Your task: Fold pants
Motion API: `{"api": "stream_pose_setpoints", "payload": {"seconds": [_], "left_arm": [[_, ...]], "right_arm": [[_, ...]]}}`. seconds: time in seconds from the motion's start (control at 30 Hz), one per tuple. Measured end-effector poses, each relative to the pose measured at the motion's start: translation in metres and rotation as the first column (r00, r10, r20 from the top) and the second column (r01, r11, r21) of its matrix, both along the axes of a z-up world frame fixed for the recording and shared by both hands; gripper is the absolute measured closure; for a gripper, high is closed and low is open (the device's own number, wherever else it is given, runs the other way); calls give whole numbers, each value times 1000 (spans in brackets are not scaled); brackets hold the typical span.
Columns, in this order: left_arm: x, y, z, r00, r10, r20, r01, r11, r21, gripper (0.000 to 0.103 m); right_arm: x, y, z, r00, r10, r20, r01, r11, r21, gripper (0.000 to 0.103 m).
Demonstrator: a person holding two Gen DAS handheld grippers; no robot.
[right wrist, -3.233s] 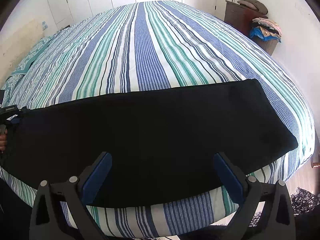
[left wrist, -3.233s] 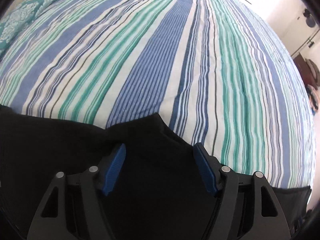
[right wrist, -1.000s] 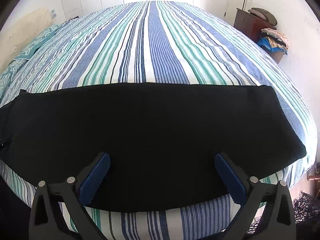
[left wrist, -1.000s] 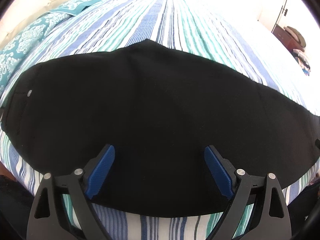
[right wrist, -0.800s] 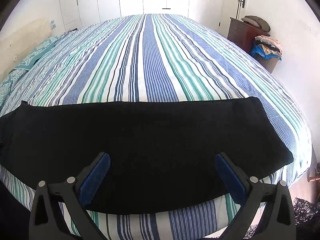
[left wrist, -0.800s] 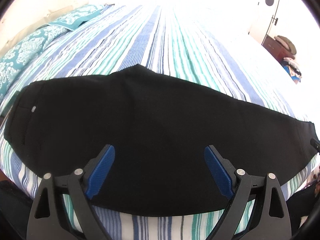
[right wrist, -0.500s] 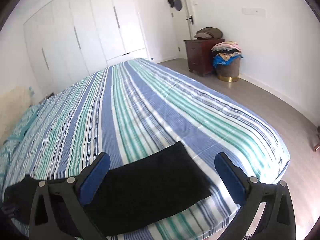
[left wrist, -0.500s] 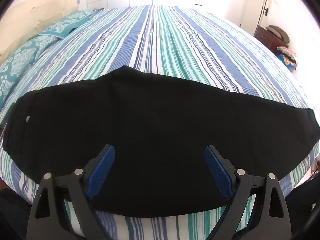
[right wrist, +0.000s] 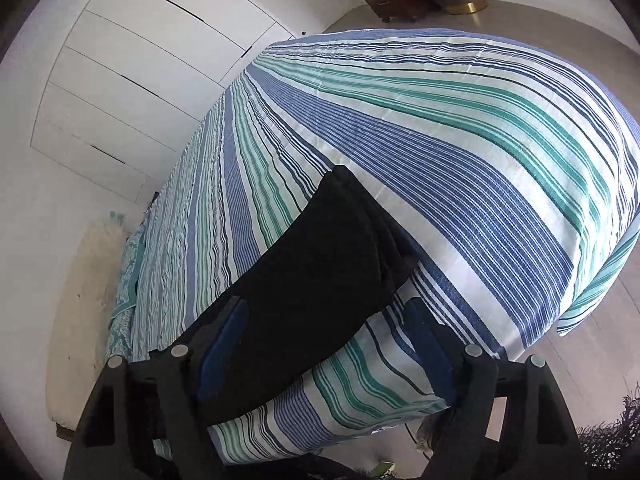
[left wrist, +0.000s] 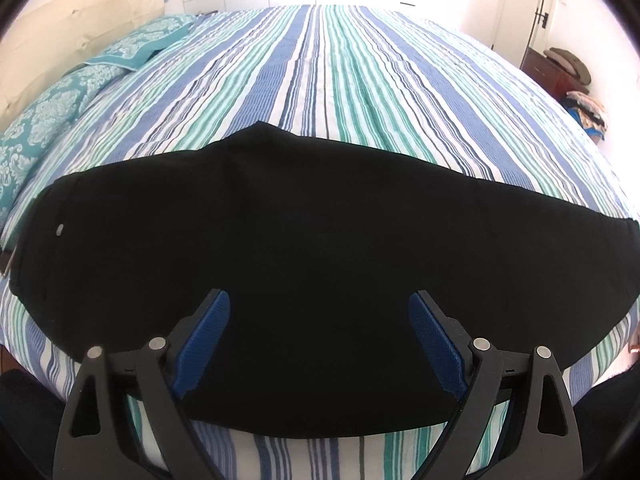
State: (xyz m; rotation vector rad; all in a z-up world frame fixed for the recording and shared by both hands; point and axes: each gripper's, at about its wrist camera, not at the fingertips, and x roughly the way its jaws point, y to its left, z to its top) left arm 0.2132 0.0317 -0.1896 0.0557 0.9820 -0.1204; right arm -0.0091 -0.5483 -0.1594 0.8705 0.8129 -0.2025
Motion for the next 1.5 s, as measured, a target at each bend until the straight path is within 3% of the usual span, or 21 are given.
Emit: {"api": "stream_pose_setpoints", "payload": {"seconds": [0.03, 0.1, 0.17, 0.23, 0.4, 0.53, 0.6, 0.7, 0.73, 0.8, 0.83, 0.87, 1.0, 1.13, 1.2, 1.33, 1.5], "left_arm": [[0, 2, -1, 1000, 6, -4, -6, 1000, 1, 11], [1, 4, -3, 1000, 14, -13, -14, 1000, 7, 11], [1, 6, -4, 1000, 20, -16, -20, 1000, 13, 11], [1, 8, -3, 1000, 27, -15, -27, 1000, 11, 11], [2, 9, -6, 999, 28, -23, -28, 1000, 14, 11], [0, 6, -6, 1000, 12, -19, -11, 1000, 25, 11], [1, 5, -5, 1000, 9, -14, -9, 1000, 18, 11], [0, 4, -6, 1000, 6, -18, -6, 1000, 29, 11], [0, 4, -6, 1000, 4, -18, -3, 999, 33, 11], [0, 3, -6, 1000, -1, -16, 2, 999, 32, 11], [0, 3, -6, 1000, -2, -15, 3, 999, 33, 11], [1, 2, -7, 1000, -2, -14, 3, 999, 36, 11], [3, -1, -9, 1000, -1, -21, 2, 999, 39, 11], [0, -6, -8, 1000, -21, -18, 22, 998, 58, 11], [-1, -7, -8, 999, -28, -16, 29, 997, 67, 11], [-1, -7, -9, 1000, -25, -18, 26, 997, 72, 11], [-3, -10, -4, 999, -32, -16, 33, 998, 48, 11]], "right_arm": [[2, 1, 1, 1000, -16, -15, 16, 999, -31, 27], [5, -3, -5, 996, -59, -62, 54, 996, -73, 42], [11, -6, -15, 992, -55, -113, 50, 998, -49, 86], [15, -1, -14, 989, -60, -138, 48, 995, -92, 87], [20, 25, 29, 998, 12, -65, -33, 945, -327, 88], [31, 27, 60, 996, 83, 44, -61, 928, -367, 88], [35, 16, 49, 998, 65, 4, -60, 943, -327, 88], [33, -8, -3, 978, 38, -203, -81, 974, -210, 81], [27, -15, -12, 979, 13, -205, -50, 984, -174, 83], [9, -30, -6, 996, -48, -76, 42, 995, -86, 60], [-1, -35, 1, 996, -87, -32, 84, 993, -86, 28], [-11, -39, 7, 992, -124, 7, 124, 989, -86, 19], [-22, -52, -4, 991, -133, 33, 131, 989, 70, 22], [9, -35, -10, 998, 37, -45, -37, 999, 10, 25], [21, -28, -22, 989, 110, -95, -107, 993, 41, 31], [30, -27, -35, 988, 105, -114, -100, 994, 52, 33], [34, -26, -38, 991, 59, -123, -60, 998, -5, 38]]}}
